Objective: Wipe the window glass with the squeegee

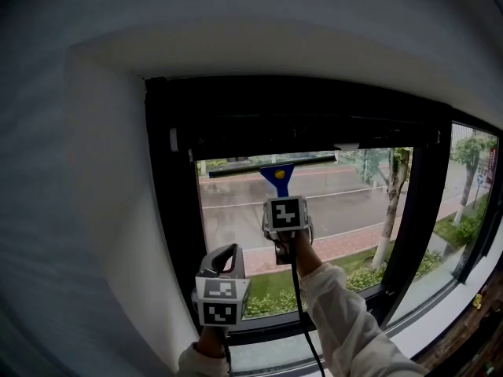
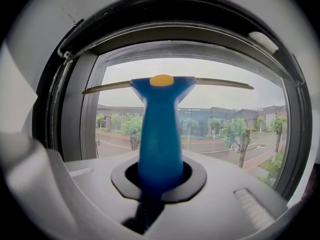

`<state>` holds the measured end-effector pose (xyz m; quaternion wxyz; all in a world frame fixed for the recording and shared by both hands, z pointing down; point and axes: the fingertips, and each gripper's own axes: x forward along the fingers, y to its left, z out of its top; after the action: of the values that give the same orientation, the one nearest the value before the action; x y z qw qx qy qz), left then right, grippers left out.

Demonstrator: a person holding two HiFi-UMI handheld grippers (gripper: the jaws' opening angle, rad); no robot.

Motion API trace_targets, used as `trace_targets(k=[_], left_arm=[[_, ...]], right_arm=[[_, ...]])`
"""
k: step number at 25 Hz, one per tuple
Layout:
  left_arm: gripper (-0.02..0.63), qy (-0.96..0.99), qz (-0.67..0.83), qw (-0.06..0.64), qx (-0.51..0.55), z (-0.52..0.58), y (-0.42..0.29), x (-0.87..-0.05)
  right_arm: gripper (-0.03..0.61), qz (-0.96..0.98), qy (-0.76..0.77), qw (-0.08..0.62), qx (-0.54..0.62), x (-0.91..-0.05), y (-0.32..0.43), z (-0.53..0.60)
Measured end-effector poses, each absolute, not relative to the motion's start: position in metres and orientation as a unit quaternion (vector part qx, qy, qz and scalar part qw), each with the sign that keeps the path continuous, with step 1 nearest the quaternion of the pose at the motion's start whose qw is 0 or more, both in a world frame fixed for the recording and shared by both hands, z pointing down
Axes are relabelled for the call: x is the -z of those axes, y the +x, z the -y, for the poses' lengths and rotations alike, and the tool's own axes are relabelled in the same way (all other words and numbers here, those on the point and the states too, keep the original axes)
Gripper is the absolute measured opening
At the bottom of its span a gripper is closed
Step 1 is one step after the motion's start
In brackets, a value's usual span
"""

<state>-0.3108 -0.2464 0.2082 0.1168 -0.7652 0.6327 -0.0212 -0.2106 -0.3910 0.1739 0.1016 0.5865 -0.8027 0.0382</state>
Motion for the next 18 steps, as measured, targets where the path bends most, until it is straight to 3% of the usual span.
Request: trace_targets(k=[7, 18], left_arm=[[0.0, -0.771, -0.628, 0.09, 0.047, 0.254, -0.302, -0.246], [0.0, -0.777, -0.623, 0.031, 0.086, 0.251, -0.296, -0.326]], right_arm=[[0.037, 0.833, 0.546, 0.083, -0.026, -0.205, -0.228, 0.393], [0.037, 0.824, 0.549, 0.117, -0.072, -0.295, -0.226, 0.382]])
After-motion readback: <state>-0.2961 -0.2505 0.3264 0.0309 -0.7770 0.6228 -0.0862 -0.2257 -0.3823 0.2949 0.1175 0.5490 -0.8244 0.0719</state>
